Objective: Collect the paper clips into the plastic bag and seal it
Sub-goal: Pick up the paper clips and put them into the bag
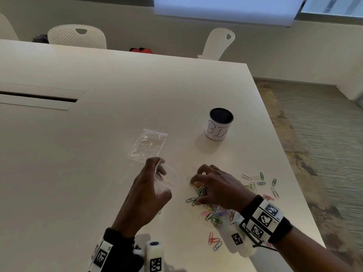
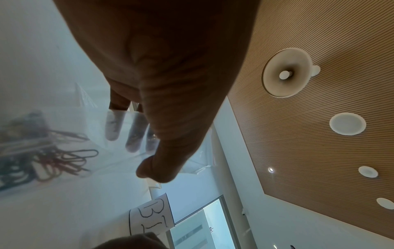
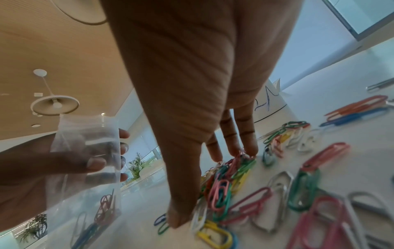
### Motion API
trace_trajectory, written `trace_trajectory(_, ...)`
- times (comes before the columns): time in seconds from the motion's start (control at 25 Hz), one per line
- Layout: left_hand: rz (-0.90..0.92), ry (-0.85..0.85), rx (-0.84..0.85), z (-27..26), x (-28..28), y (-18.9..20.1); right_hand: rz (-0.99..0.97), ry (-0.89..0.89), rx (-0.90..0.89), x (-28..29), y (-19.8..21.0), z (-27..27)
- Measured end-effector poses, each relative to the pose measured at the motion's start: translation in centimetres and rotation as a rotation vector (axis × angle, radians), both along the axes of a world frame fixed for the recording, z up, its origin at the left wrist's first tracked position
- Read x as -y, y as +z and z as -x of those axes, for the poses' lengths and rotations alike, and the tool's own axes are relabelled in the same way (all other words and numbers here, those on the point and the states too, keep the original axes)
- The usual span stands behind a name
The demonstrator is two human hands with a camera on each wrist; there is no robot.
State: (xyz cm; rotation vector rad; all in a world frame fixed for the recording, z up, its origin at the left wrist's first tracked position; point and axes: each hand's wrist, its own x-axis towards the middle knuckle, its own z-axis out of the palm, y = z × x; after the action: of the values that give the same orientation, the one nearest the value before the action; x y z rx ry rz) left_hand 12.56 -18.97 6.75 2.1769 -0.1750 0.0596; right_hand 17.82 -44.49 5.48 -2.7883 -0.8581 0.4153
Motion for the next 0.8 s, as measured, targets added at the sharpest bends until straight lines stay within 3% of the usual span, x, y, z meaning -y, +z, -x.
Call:
trace_trajectory(0.24,-0.007,-0.007,-0.013,0.0,0.2,-0.2,-0.107,-0.011,0.016,0.0,0.1,0.5)
trace_trajectory(0.52,-0.014,-0.037,-0.019,0.1,0.9,-0.2,-0.101,-0.005,0.108,-0.3,-0.2,0.5)
trace_trajectory(0.68,-0.021,-0.05,-0.019,0.0,1.4,-0.4,-0.226,-0.112,0.034,0.7,0.2,0.0)
trace_trajectory(0.8,-0.029,-0.059,-0.02,-0.1,1.7,-0.6,-0.421,-0.303,-0.06,2.0,0.8,-0.6)
